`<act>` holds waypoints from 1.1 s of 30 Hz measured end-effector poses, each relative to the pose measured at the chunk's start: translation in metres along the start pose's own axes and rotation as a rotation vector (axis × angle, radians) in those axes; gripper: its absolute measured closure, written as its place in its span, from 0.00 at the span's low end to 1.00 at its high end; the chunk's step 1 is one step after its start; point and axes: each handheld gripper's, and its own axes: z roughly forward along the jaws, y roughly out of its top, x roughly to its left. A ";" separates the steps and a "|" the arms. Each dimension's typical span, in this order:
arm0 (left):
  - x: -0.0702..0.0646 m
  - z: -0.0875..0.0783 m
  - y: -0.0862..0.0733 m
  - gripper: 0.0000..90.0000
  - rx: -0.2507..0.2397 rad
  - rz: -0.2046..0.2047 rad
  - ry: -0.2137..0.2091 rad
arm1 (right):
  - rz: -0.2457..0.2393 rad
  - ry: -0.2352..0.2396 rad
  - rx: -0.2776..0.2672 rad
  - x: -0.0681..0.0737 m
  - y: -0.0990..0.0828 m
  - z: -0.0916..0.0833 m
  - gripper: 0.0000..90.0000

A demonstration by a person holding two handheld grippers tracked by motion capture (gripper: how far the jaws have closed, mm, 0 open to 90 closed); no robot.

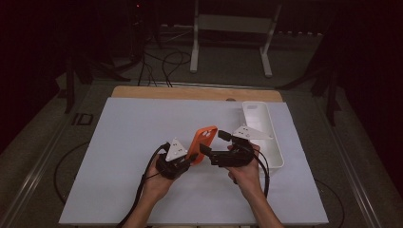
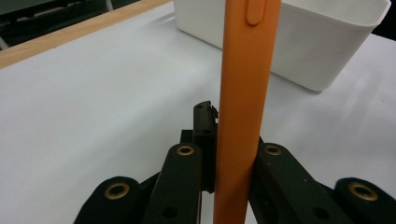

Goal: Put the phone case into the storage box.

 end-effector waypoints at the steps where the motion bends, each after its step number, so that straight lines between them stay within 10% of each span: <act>1: 0.000 0.000 0.000 0.95 0.001 0.001 0.001 | 0.001 -0.002 -0.002 0.000 0.000 0.000 0.10; 33: -0.010 0.009 -0.002 0.95 0.047 0.032 0.065 | 0.070 -0.063 0.000 0.004 0.006 0.013 0.13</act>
